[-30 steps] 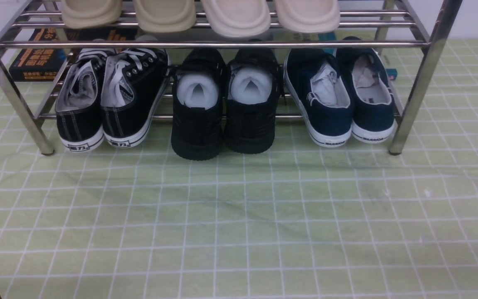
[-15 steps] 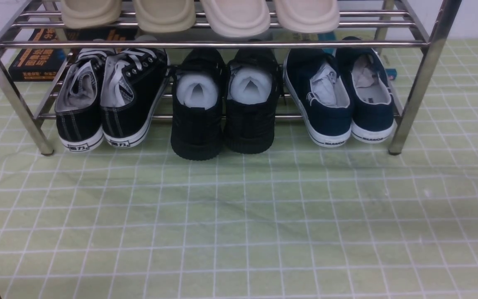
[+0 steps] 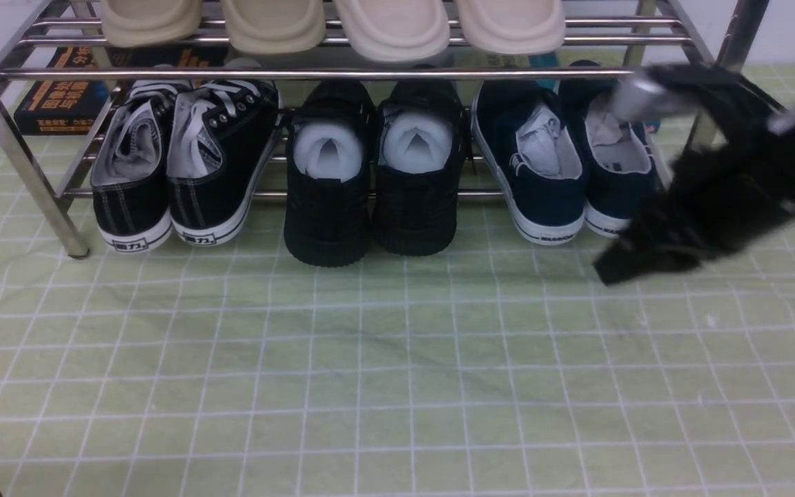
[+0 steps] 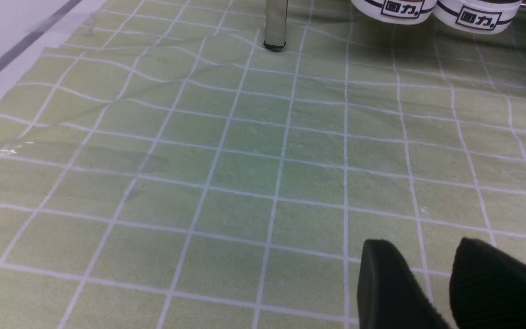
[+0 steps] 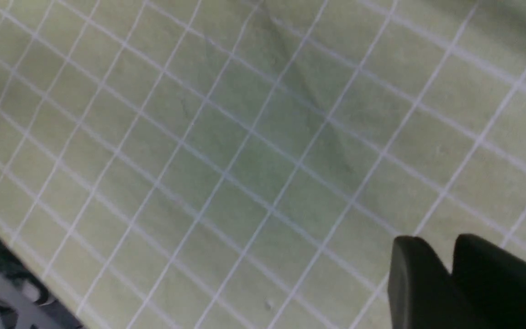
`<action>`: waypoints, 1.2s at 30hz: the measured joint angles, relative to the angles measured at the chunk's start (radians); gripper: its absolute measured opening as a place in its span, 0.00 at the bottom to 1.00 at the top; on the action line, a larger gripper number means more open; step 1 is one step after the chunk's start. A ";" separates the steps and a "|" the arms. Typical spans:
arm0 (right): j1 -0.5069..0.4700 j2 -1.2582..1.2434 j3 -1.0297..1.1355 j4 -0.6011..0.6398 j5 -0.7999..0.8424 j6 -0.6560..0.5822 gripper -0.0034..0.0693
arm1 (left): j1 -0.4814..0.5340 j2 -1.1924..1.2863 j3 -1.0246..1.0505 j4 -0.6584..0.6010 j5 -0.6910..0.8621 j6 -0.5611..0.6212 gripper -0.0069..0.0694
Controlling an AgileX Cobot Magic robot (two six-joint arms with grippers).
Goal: Take the shoes off the shelf with your hand from the green coffee tablecloth.
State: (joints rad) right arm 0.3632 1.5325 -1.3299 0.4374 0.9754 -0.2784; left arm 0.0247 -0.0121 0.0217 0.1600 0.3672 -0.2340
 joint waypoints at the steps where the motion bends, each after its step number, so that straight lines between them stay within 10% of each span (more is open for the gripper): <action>1: 0.005 0.007 -0.010 0.000 0.000 0.000 0.29 | 0.000 0.000 0.000 0.000 0.000 0.000 0.41; 11: 0.105 0.336 -0.395 -0.351 -0.063 0.231 0.60 | 0.000 0.000 0.000 0.000 0.000 0.000 0.41; 31: 0.105 0.525 -0.472 -0.618 -0.225 0.450 0.61 | 0.000 0.000 0.000 0.000 0.000 0.000 0.41; 36: 0.105 0.554 -0.472 -0.634 -0.227 0.460 0.44 | 0.000 0.000 0.000 0.000 0.000 0.000 0.41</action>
State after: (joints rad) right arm 0.4681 2.0863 -1.8017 -0.1967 0.7481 0.1817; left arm 0.0247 -0.0121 0.0217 0.1600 0.3672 -0.2340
